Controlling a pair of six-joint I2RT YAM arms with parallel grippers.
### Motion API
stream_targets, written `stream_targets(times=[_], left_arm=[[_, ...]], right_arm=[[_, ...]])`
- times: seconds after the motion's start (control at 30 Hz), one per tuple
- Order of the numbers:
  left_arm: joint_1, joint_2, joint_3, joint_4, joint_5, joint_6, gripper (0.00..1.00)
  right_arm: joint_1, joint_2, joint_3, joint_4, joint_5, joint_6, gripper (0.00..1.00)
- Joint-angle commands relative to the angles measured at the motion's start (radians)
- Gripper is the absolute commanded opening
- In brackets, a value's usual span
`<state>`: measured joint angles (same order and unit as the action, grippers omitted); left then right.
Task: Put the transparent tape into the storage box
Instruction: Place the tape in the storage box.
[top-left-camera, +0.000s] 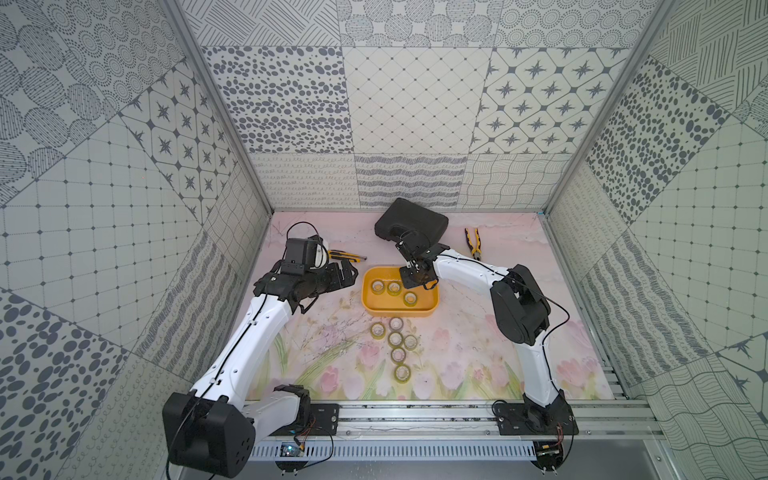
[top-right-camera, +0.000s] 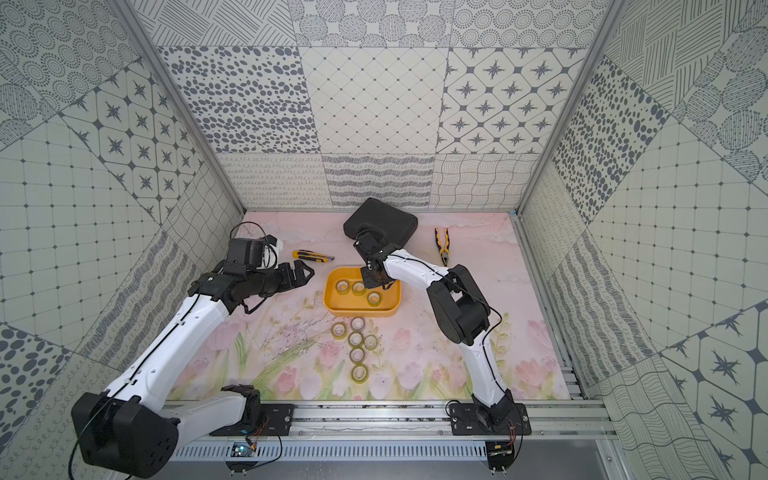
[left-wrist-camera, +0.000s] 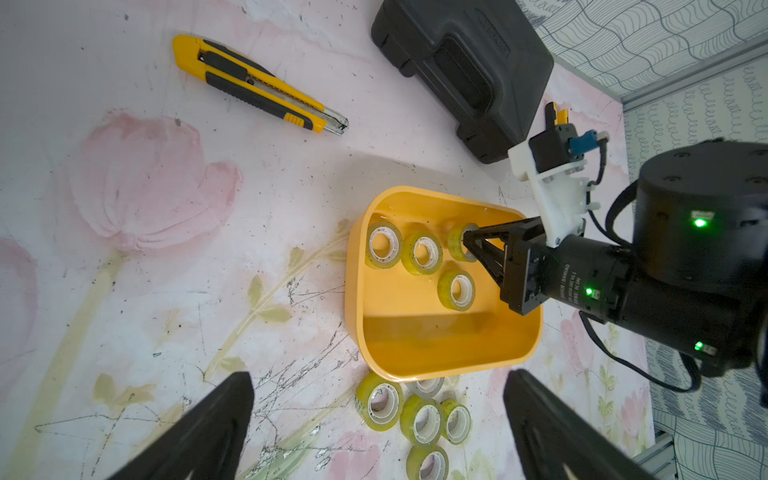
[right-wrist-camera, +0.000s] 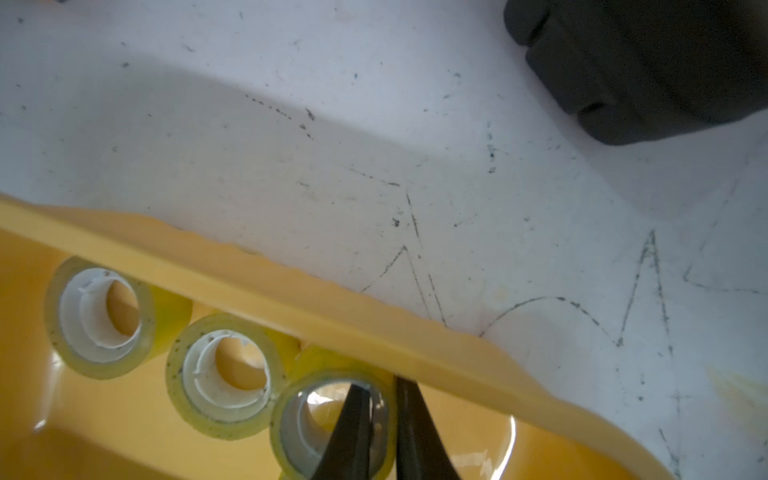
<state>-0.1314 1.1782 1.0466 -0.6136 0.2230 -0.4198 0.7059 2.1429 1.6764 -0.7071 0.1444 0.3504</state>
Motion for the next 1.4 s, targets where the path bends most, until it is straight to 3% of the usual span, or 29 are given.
stream_targets(times=[0.0, 0.23, 0.4, 0.53, 0.97, 1.2, 1.37], left_arm=[[-0.005, -0.005, 0.0, 0.002, -0.011, 0.009, 0.99], [-0.005, 0.001, 0.002, -0.002, -0.008, 0.007, 0.99], [-0.007, 0.004, 0.005, -0.006, -0.01, 0.007, 0.99], [-0.007, 0.009, 0.006, -0.006, -0.01, 0.008, 0.99], [-0.018, 0.033, 0.006, -0.013, -0.022, 0.012, 0.99], [-0.022, 0.042, 0.008, -0.017, -0.034, 0.019, 0.99], [-0.022, 0.047, 0.006, -0.015, -0.039, 0.022, 0.99]], right_arm=[[-0.007, 0.027, 0.014, 0.026, 0.027, -0.01, 0.08], [-0.014, 0.048, 0.005, 0.059, 0.009, 0.019, 0.13], [-0.014, 0.046, -0.011, 0.07, -0.029, 0.039, 0.37], [-0.014, -0.003, -0.051, 0.085, -0.04, 0.05, 0.48], [-0.013, -0.332, -0.225, 0.122, -0.123, 0.065, 0.53], [0.0, -0.595, -0.47, 0.178, -0.215, 0.091, 0.52], [0.027, -0.688, -0.622, 0.176, -0.254, 0.119, 0.51]])
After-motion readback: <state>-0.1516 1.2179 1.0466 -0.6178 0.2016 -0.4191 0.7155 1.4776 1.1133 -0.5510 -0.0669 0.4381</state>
